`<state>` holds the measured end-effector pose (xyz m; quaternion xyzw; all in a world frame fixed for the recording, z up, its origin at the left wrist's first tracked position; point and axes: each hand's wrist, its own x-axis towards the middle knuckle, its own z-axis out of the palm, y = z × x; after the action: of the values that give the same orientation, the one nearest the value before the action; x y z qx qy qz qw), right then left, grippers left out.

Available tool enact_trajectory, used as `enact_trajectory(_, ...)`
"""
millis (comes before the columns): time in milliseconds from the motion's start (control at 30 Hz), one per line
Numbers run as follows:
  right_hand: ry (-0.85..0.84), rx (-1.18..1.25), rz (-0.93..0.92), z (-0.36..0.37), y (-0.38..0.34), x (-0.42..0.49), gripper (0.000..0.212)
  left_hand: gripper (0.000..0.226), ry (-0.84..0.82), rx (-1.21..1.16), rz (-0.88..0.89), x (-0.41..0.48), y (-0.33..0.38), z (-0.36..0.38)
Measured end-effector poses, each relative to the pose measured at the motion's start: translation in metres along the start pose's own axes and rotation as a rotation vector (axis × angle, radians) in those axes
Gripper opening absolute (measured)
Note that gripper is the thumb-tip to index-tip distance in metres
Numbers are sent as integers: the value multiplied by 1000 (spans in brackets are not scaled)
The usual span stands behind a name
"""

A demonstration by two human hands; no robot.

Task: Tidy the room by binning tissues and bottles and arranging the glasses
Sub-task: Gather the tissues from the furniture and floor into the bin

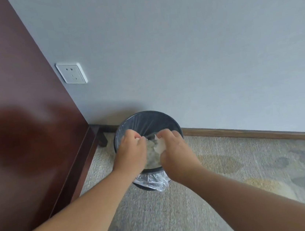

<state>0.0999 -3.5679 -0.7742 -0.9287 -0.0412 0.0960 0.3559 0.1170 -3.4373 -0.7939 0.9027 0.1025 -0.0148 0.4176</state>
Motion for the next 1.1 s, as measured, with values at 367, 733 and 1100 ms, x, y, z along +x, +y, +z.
enact_trajectory(367, 34, -113, 10, 26, 39, 47, 51, 61, -19, 212, 38, 43, -38, 25)
enact_trajectory(733, 34, -94, -20, -17, 17, 24, 43, 45, 9, 196, 164, 12, -4, -4)
enact_trajectory(1100, 37, -45, -49, -199, -137, -47, 40, 36, 43, 226, 269, -49, 176, -152)
